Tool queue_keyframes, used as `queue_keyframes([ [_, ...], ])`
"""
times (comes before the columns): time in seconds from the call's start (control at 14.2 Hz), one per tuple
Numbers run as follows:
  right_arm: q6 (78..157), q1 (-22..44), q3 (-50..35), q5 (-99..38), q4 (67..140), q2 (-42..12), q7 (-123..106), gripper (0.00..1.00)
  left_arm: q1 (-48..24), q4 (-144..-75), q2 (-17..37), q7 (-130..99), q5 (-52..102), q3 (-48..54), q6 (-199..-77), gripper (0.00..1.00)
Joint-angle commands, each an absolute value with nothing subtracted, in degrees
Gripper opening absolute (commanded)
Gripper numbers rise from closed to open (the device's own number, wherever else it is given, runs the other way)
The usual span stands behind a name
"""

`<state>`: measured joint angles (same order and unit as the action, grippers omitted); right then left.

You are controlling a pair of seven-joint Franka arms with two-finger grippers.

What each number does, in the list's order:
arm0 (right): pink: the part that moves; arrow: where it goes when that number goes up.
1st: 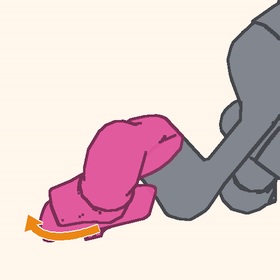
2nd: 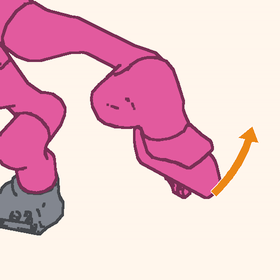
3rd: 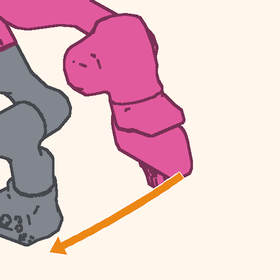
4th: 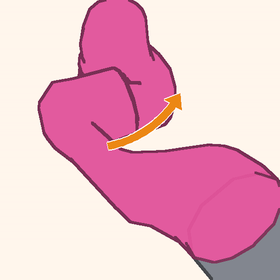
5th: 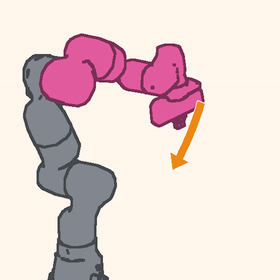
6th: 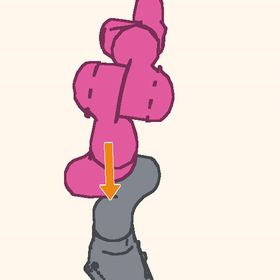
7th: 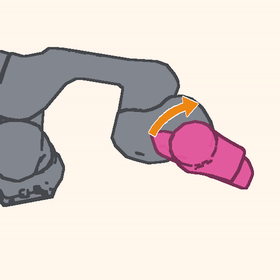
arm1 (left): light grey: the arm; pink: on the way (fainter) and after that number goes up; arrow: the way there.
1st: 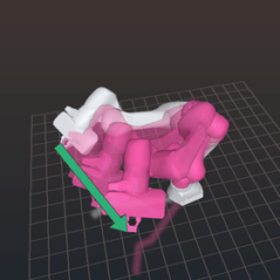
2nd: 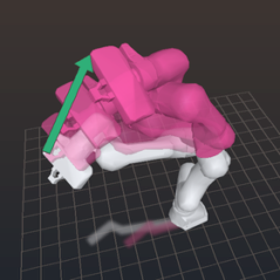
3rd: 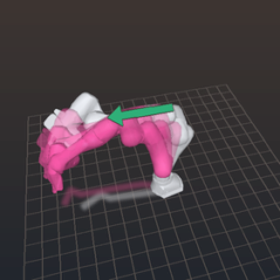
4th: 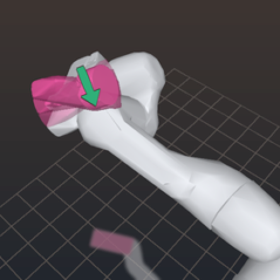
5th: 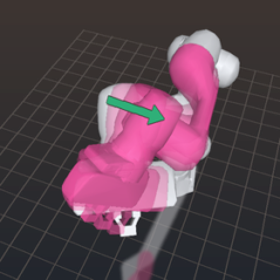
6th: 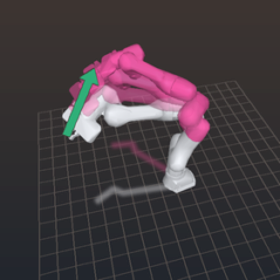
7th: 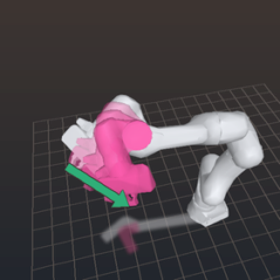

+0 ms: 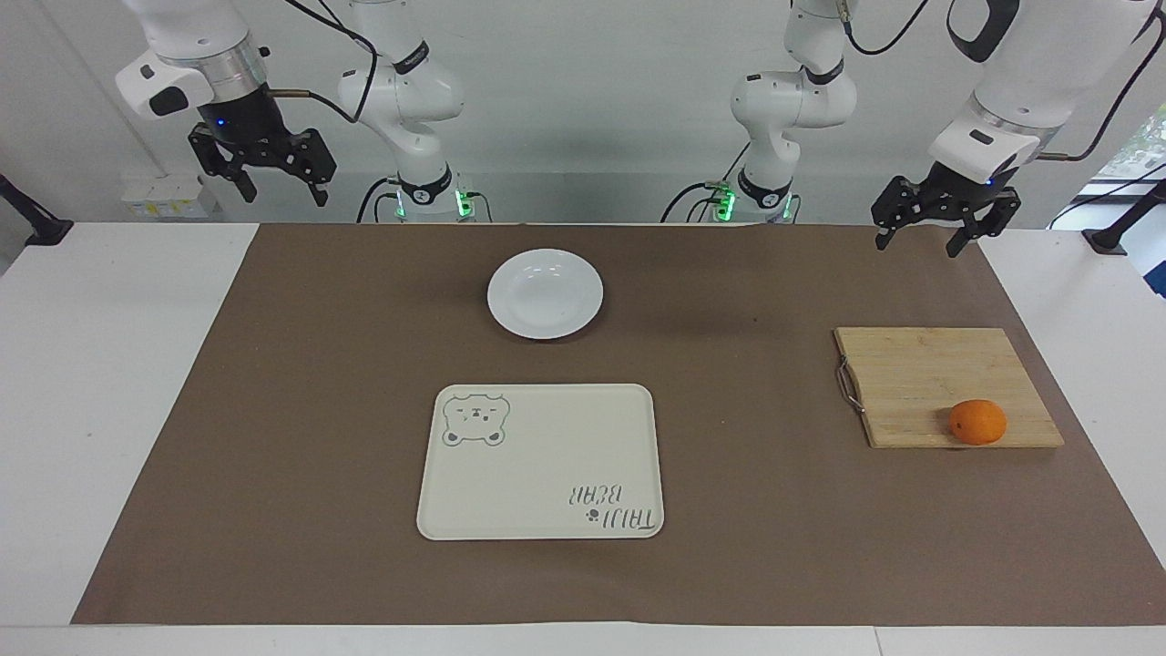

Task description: Place orange and plate with both arms

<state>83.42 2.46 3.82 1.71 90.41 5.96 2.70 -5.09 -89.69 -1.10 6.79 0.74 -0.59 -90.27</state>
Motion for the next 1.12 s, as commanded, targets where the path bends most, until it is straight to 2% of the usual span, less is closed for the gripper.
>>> queue_keyframes([
  [0.0, 83.41, 2.11, 3.78, 2.11, 89.56, 5.54, 2.02, 1.00, -4.92, -91.32, -2.37, 7.03, 1.41, -0.62, -91.67, 1.00],
  [0.49, 83.41, 2.11, 3.78, 2.11, 89.65, 5.54, 2.02, 1.00, -3.96, -91.49, -0.97, 7.29, 1.41, -0.62, -95.69, 1.00],
  [0.7, 83.41, 2.20, 3.78, 2.11, 89.65, 5.54, 2.02, 1.00, -1.50, -91.49, 2.36, 10.10, 1.76, -0.62, -100.62, 1.00],
  [1.05, 83.41, 2.20, 3.78, 2.11, 89.65, 5.54, 2.02, 1.00, 3.07, -90.97, 11.05, 12.13, 3.25, -0.62, -110.46, 1.00],
])
